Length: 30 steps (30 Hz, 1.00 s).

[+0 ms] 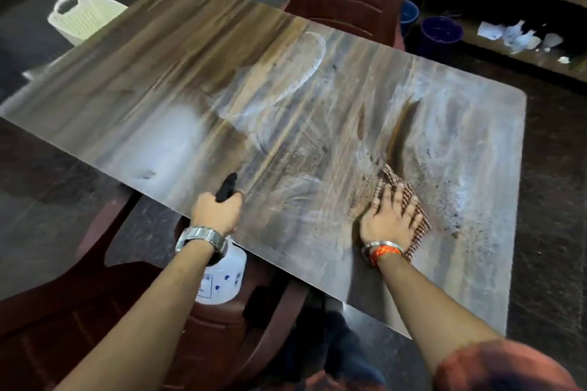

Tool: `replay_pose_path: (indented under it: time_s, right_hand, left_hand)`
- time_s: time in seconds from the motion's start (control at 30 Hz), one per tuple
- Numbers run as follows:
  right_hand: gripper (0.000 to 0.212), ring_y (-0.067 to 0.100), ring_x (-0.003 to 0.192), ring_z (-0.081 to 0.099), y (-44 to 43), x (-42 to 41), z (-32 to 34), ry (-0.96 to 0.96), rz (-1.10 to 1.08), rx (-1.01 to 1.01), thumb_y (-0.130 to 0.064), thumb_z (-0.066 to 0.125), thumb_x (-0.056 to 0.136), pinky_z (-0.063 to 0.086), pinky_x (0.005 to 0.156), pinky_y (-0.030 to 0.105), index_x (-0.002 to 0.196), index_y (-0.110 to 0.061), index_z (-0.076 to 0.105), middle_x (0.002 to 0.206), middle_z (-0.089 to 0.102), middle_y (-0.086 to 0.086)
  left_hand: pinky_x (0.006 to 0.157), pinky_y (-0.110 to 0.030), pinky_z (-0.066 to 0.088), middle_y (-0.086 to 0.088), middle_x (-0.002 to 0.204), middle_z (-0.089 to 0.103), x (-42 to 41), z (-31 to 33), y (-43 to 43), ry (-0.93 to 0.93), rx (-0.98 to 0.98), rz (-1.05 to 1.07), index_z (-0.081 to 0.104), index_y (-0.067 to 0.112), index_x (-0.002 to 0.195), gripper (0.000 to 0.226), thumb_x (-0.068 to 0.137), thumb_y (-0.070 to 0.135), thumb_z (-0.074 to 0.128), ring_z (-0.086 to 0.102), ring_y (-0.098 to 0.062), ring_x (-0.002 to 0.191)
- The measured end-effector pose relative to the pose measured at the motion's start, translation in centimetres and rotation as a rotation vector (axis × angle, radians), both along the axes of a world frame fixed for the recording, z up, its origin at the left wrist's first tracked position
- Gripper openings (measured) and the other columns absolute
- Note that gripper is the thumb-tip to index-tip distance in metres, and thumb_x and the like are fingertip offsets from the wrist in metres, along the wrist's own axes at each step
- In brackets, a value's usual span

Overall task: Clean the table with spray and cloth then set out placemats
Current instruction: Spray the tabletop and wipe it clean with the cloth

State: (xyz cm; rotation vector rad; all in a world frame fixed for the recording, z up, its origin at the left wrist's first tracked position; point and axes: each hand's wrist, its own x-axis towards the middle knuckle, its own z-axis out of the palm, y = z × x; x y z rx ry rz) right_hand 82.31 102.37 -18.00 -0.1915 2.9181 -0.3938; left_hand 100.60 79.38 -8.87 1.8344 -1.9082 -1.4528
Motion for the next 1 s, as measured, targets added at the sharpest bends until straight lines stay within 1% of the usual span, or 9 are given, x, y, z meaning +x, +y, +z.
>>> replay_pose_path:
  time_s: [0.1,0.2,0.27,0.37,0.5,0.63,0.77,0.87,1.0]
  right_hand:
    - [0.056,0.031,0.146,0.013,-7.9,0.6,0.1,-0.014,0.249,-0.001,-0.037,0.03,0.093,0.005,0.117,0.051,0.148,-0.026,0.032,0.159,0.021,-0.003]
    - [0.056,0.033,0.145,0.017,-16.0,5.4,0.4,-0.026,0.737,-0.05,-0.033,0.037,0.089,0.009,0.115,0.052,0.145,-0.026,0.039,0.157,0.026,-0.001]
    - [0.051,0.032,0.146,0.013,-19.5,10.1,0.8,-0.061,1.134,-0.053,-0.035,0.037,0.095,0.007,0.115,0.051,0.145,-0.028,0.039,0.158,0.025,-0.004]
    - [0.049,0.026,0.147,0.009,-21.2,12.6,1.0,-0.071,1.434,-0.022,-0.038,0.037,0.098,0.005,0.118,0.048,0.146,-0.03,0.035,0.158,0.021,-0.01]
    - [0.051,0.025,0.147,0.013,-21.4,7.9,0.3,0.059,1.388,-0.021,-0.042,0.04,0.095,0.004,0.117,0.047,0.145,-0.04,0.033,0.159,0.019,-0.012]
    - [0.053,0.029,0.144,0.018,-19.7,-2.6,-0.1,0.121,0.871,0.003,-0.04,0.041,0.092,0.012,0.115,0.05,0.145,-0.04,0.032,0.159,0.018,-0.007]
    - [0.051,0.03,0.147,0.01,-17.1,-7.2,0.0,0.005,0.424,-0.019,-0.039,0.035,0.096,0.006,0.117,0.051,0.148,-0.038,0.029,0.161,0.011,-0.005]
    - [0.051,0.033,0.145,0.015,-18.9,-2.6,0.0,0.076,0.62,-0.044,-0.035,0.033,0.095,0.008,0.117,0.05,0.146,-0.03,0.037,0.16,0.018,0.0]
    - [0.054,0.038,0.132,0.039,-21.2,4.3,-0.3,0.01,1.328,-0.201,-0.031,0.038,0.076,0.027,0.113,0.05,0.123,-0.019,0.064,0.146,0.042,0.018]
  left_hand:
    - [0.067,-0.048,0.063,-0.011,0.07,0.077,1.6,0.6,-1.3,-0.048,-0.028,0.054,0.073,0.008,0.079,0.051,0.062,0.055,0.06,0.072,-0.036,0.06]
    - [0.059,-0.036,0.057,-0.007,0.063,0.075,3.0,0.7,-1.2,-0.053,-0.028,0.118,0.074,0.004,0.075,0.037,0.078,0.039,0.064,0.062,-0.026,0.043]
    - [0.06,-0.038,0.053,-0.009,0.055,0.071,4.0,0.8,-1.1,-0.051,-0.032,0.161,0.073,0.004,0.066,0.033,0.081,0.032,0.063,0.06,-0.028,0.045]
    - [0.056,-0.033,0.047,-0.012,0.049,0.066,5.3,0.9,-1.2,-0.051,-0.039,0.205,0.07,0.005,0.062,0.034,0.081,0.032,0.063,0.059,-0.03,0.047]
    - [0.056,-0.036,0.048,-0.007,0.059,0.071,6.1,0.5,-1.8,0.014,-0.005,0.256,0.072,0.003,0.073,0.029,0.084,0.03,0.068,0.057,-0.026,0.046]
    - [0.051,-0.032,0.045,-0.004,0.06,0.07,6.6,0.3,-1.7,0.022,0.008,0.279,0.072,0.002,0.079,0.028,0.087,0.029,0.068,0.054,-0.023,0.042]
    - [0.05,-0.03,0.043,-0.008,0.064,0.07,6.5,0.6,-1.2,0.031,0.027,0.277,0.07,0.004,0.077,0.026,0.089,0.026,0.066,0.05,-0.021,0.037]
    - [0.053,-0.033,0.046,-0.007,0.063,0.071,6.4,0.6,-1.5,0.038,0.039,0.278,0.071,0.002,0.077,0.028,0.089,0.026,0.067,0.052,-0.023,0.037]
    - [0.054,-0.032,0.045,-0.013,0.065,0.073,5.3,1.3,-2.5,0.063,0.056,0.215,0.068,0.002,0.073,0.032,0.091,0.028,0.067,0.052,-0.024,0.037]
